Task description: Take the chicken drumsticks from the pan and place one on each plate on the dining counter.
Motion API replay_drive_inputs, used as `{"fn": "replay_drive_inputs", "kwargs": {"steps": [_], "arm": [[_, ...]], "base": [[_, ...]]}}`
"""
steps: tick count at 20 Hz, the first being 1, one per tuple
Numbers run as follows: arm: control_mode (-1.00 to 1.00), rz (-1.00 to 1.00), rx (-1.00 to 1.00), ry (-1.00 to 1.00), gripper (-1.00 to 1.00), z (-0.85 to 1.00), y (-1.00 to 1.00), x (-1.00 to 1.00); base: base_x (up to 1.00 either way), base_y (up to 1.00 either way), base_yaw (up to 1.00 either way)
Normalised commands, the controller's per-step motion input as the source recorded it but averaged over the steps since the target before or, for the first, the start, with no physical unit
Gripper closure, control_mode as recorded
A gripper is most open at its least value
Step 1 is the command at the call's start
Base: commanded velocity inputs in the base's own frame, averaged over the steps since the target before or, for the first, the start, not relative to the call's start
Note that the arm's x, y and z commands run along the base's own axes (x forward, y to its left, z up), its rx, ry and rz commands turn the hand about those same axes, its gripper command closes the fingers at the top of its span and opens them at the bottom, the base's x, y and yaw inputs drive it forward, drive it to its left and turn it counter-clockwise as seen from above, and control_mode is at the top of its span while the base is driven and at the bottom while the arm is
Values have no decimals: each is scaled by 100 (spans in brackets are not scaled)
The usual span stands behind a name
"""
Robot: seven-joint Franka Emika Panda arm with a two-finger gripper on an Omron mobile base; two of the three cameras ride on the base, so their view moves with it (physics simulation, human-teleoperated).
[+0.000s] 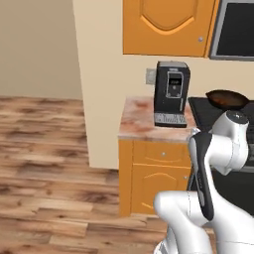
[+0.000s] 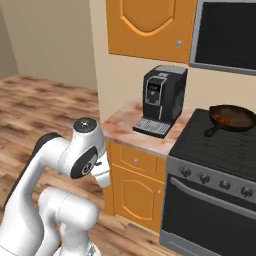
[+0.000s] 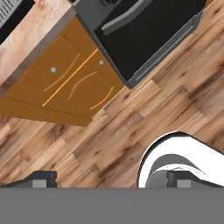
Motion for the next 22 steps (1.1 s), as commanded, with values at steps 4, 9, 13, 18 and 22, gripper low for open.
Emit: {"fn": "replay_drive_inputs", "kwargs": {"steps": [4, 9, 13, 18, 22], "arm": [[100, 0, 0, 0, -100, 0, 0, 0], [100, 0, 0, 0, -100, 0, 0, 0], [100, 0, 0, 0, -100, 0, 0, 0], [100, 0, 0, 0, -100, 0, 0, 0], [100, 0, 0, 0, -100, 0, 0, 0]], "base": [[28, -84, -2], [7, -70, -1], [34, -63, 0], [52, -62, 0], [30, -60, 0]]}}
